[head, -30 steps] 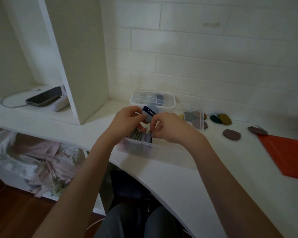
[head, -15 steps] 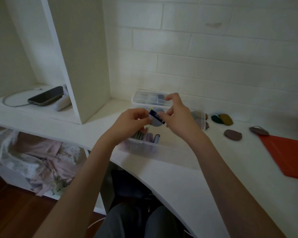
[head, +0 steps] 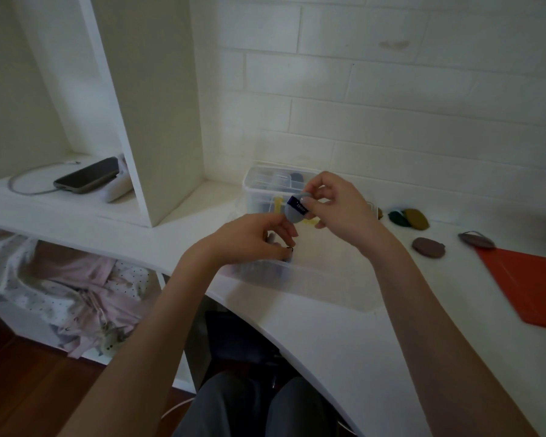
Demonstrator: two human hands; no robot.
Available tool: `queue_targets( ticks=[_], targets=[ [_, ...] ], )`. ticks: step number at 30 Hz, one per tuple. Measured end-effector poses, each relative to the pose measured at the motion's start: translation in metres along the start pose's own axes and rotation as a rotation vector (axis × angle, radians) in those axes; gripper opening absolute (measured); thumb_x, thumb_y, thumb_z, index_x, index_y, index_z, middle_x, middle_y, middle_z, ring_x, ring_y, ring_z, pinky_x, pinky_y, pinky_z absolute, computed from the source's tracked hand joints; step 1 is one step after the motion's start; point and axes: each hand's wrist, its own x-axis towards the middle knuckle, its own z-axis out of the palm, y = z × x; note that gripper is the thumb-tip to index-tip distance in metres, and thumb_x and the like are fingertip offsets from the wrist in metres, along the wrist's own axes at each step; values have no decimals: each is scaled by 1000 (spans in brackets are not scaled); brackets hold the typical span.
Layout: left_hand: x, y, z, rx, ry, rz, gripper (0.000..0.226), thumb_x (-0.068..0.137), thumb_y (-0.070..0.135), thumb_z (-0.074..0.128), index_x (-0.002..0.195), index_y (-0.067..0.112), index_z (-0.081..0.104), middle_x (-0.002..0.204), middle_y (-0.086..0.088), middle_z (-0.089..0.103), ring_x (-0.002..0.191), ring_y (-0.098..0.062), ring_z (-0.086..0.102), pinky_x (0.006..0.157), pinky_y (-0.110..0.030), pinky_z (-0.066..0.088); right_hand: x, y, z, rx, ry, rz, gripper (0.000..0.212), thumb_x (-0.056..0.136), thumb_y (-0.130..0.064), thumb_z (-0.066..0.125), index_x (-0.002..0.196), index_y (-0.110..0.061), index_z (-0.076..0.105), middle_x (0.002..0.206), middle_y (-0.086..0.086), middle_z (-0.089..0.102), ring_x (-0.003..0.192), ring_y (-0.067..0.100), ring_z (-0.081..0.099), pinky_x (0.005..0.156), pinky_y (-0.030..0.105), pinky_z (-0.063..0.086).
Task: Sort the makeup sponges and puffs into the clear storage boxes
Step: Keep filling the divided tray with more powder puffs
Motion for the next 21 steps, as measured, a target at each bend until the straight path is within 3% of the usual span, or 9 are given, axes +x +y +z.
queue_targets(
  ticks=[5,9,11,15,17,19,21],
  targets=[
    [0,1,2,88,-21,-15,12,76,29,60,79,39,64,88,12,62,72,-6,52,73,-28,46,-2,-4,3,18,-86,-28,6,87,-13,63,88,-17,59,83,1,65,69,15,59,69,40,55],
    [1,4,3,126,3,28,19,67,33,49,58,33,65,90,4,60,78,-11,57,78,-42,49,-5,-6,3,27,-197,-67,10,84,-8,61,81,-17,59,76,-1,64,69,17,56,69,38,50],
    [1,3,3,122,3,29,23,71,33,54,60,19,68,90,2,56,77,-10,55,76,-39,47,-7,-6,1,25,-243,-86,12,83,-3,58,79,-14,59,75,1,63,69,16,55,67,32,47],
    [2,0,1,114,-33,41,16,80,29,69,68,24,60,95,8,52,74,-5,50,71,-22,41,-10,-7,-5,31,-300,-92,12,80,4,56,81,-7,60,74,2,63,69,6,58,65,17,46],
    [3,-1,-2,89,-29,27,14,79,25,72,77,25,58,84,8,52,68,-7,47,67,-21,39,-11,-8,-6,22,-337,-103,11,80,3,57,80,-7,61,72,-2,64,69,4,59,66,14,46],
    [3,-3,-3,84,-20,-6,20,79,21,71,94,23,59,77,8,51,64,-9,45,63,-22,39,-12,-8,-6,-1,-362,-130,11,80,2,59,80,-9,62,73,-5,66,73,6,62,71,18,49],
    [3,-4,-1,69,17,-7,31,77,19,72,105,21,58,76,11,53,64,-8,47,62,-20,40,-12,-7,-4,-37,-369,-164,12,80,-1,61,81,-13,64,79,-7,68,83,15,65,81,32,54]
  ],
)
